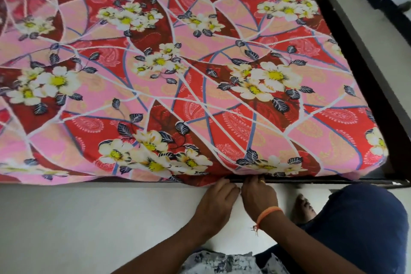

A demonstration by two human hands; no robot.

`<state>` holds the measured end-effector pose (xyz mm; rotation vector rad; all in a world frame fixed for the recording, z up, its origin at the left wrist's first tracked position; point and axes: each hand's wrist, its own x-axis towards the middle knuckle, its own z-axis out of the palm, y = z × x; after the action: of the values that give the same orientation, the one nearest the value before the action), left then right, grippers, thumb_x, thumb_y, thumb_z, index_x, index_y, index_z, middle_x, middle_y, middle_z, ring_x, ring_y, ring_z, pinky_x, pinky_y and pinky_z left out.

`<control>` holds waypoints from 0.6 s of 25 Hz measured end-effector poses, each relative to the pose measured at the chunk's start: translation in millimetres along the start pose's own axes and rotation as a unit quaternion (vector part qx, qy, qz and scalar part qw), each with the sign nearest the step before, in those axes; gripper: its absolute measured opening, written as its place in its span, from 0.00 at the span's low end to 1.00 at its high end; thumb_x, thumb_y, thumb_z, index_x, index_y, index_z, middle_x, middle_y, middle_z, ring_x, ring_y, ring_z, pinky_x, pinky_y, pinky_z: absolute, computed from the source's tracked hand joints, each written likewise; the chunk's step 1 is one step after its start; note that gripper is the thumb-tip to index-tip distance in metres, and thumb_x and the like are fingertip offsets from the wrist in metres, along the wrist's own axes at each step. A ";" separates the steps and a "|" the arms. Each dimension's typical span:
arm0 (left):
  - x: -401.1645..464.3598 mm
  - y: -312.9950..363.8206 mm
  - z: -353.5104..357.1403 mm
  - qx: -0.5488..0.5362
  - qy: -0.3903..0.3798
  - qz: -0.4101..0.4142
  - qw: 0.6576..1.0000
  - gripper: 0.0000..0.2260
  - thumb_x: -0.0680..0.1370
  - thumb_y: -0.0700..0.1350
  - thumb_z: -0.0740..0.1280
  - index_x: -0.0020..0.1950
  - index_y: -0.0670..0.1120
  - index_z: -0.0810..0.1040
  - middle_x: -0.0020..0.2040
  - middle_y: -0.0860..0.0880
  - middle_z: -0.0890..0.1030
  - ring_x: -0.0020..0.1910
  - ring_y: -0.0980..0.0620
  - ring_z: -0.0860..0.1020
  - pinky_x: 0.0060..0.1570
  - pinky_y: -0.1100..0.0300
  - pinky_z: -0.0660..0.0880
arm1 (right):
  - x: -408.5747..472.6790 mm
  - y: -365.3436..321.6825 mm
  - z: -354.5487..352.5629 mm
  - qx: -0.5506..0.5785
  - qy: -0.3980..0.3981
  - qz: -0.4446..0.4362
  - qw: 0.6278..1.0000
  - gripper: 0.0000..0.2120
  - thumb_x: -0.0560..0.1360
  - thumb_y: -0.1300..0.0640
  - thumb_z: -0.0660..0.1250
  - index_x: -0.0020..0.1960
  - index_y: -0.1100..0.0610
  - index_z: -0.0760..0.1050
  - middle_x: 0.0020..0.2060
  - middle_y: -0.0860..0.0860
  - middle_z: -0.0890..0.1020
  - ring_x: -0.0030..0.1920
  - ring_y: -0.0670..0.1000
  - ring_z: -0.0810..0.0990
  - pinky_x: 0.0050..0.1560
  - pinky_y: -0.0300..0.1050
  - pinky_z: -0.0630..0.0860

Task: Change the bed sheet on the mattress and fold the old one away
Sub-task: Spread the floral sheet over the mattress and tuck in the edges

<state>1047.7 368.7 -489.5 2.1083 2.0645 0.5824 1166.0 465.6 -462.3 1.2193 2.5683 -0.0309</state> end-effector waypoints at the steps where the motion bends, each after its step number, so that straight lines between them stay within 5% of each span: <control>1: -8.5 -2.4 -6.4 0.016 0.022 -0.010 1.000 0.14 0.72 0.35 0.63 0.55 0.41 0.82 0.52 0.43 0.81 0.51 0.43 0.78 0.51 0.51 0.77 | -0.7 -3.9 -4.4 0.005 0.016 -0.011 1.000 0.16 0.49 0.64 0.81 0.33 0.68 0.80 0.27 0.65 0.76 0.24 0.61 0.77 0.20 0.46 0.71; 4: -39.1 -26.0 -21.5 0.051 0.056 -0.119 0.990 0.19 0.69 0.35 0.66 0.60 0.41 0.80 0.54 0.43 0.80 0.52 0.42 0.78 0.51 0.51 0.75 | -8.6 -26.1 -9.4 0.043 0.064 -0.117 0.990 0.13 0.50 0.61 0.81 0.29 0.57 0.78 0.24 0.56 0.76 0.21 0.58 0.75 0.20 0.43 0.70; 9: -50.9 -55.5 -25.3 0.076 0.002 -0.161 0.984 0.27 0.69 0.39 0.69 0.69 0.38 0.74 0.66 0.40 0.76 0.67 0.40 0.73 0.69 0.49 0.69 | -1.5 -66.2 11.0 0.091 0.123 -0.220 0.964 0.28 0.63 0.56 0.76 0.62 0.62 0.77 0.54 0.58 0.80 0.50 0.58 0.79 0.47 0.50 0.81; 15: -35.2 -64.8 -22.4 0.024 -0.035 -0.160 0.986 0.26 0.65 0.41 0.76 0.63 0.42 0.79 0.59 0.44 0.81 0.60 0.44 0.78 0.64 0.51 0.74 | 16.5 -93.0 4.8 0.131 0.064 -0.144 0.979 0.24 0.57 0.59 0.78 0.53 0.61 0.81 0.44 0.57 0.83 0.43 0.58 0.82 0.44 0.50 0.81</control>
<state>979.7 333.7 -498.4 1.7360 2.3286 0.4097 1086.7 417.8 -481.4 0.9436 2.9068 -0.3762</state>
